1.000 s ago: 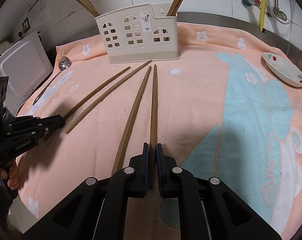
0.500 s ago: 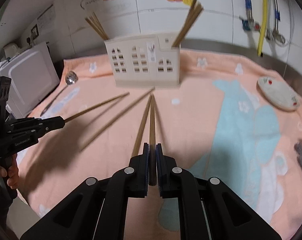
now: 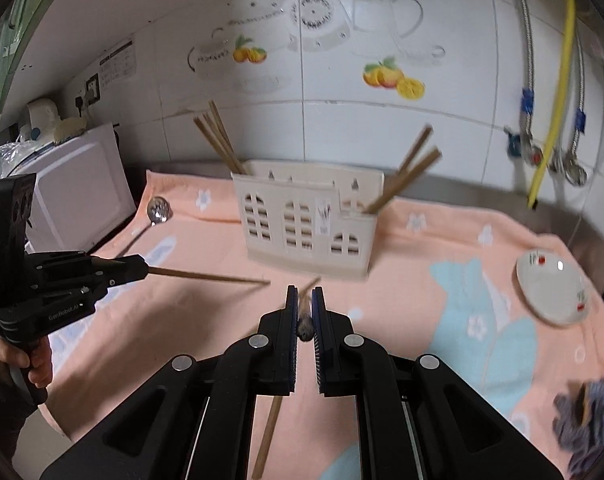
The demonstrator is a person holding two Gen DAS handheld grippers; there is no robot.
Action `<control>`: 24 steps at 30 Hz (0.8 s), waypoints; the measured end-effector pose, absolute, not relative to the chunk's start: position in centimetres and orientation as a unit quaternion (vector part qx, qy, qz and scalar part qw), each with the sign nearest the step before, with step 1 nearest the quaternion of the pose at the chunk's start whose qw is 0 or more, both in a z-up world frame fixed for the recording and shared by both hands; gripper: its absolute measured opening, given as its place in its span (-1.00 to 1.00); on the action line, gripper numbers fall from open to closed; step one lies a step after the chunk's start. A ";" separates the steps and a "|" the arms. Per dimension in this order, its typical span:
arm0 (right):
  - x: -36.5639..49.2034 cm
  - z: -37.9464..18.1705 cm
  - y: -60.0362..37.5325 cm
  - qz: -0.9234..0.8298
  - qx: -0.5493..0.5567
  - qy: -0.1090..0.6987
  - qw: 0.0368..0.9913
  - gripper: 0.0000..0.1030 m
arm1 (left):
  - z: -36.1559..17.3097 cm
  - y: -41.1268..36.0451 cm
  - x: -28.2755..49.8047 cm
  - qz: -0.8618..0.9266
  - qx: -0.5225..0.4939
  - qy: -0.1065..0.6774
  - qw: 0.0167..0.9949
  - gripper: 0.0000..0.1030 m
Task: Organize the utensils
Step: 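Lift both held chopsticks upright and lower them into the white holder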
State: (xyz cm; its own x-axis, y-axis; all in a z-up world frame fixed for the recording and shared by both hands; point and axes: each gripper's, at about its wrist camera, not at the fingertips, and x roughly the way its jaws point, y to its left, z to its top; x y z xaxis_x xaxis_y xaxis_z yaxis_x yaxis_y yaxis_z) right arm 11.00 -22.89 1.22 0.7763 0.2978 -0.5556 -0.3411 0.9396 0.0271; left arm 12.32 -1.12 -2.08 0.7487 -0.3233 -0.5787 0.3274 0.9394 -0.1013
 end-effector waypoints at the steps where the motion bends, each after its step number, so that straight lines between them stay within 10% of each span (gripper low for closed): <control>1: 11.4 1.8 -22.8 0.172 -0.040 0.286 0.942 -0.87 | -1.7 -1.3 12.6 -0.176 0.006 0.307 0.935 -0.89; 24: 19.2 15.1 -23.2 0.161 -0.058 0.226 0.959 -0.88 | 11.9 -3.8 17.4 -0.187 0.061 0.200 0.960 -0.89</control>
